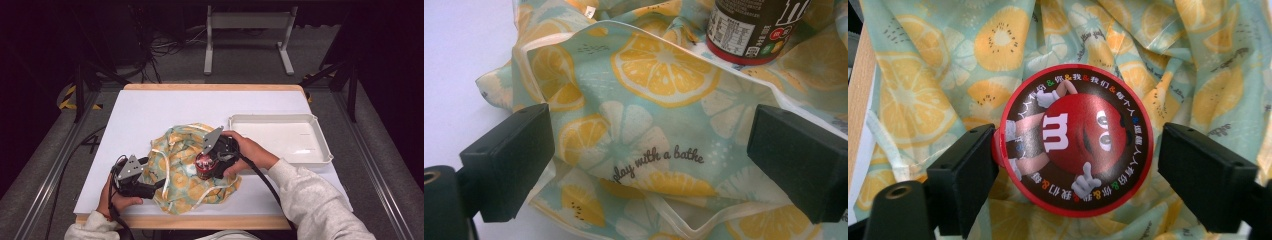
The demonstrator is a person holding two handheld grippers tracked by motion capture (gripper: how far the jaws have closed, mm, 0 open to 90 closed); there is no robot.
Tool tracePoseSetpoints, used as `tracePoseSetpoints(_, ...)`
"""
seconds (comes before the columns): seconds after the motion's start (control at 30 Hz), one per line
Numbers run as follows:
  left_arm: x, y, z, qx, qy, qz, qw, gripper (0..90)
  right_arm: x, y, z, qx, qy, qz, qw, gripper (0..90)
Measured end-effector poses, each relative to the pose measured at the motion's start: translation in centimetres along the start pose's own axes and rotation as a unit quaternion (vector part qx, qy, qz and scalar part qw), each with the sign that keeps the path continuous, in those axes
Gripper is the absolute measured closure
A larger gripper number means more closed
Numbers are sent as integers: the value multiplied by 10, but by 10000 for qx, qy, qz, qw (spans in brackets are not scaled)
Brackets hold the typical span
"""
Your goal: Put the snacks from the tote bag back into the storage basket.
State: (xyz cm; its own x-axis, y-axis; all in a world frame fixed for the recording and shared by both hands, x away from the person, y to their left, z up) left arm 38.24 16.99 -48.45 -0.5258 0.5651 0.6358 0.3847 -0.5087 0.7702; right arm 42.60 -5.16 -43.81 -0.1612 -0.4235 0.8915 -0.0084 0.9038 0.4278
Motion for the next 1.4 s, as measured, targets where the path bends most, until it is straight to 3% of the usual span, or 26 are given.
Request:
tracePoseSetpoints(0.23, 0, 0, 0, 11, -2, 14, 10000, 56, -3, 2, 0, -98, 211, 56, 9997, 227)
tracePoseSetpoints(0.47, 0, 0, 1, 23, -16, 8, 10000, 56, -4, 10, 1, 23, 157, 599, 9981, 230)
tracePoseSetpoints(0.6, 0, 0, 0, 18, -14, 8, 10000, 56, -4, 13, 1, 45, 154, 756, 9970, 232)
tracePoseSetpoints(1.4, 5, -6, 0, 63, 7, -27, 10000, 55, -3, 18, 3, 68, 102, 858, 9962, 237)
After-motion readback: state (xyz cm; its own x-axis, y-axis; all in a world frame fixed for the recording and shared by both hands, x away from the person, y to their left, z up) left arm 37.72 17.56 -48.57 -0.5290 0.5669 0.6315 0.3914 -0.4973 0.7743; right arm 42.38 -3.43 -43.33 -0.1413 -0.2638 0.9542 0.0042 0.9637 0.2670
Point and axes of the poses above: each handheld gripper's, and its own axes: x roughly backward along the jaws, y roughly out of its top, z roughly to its left, the point moved 7 cm from there along -x, roughly forward along the jaws, and after that the axes turned 6 degrees about z, right-handed, at the moved point
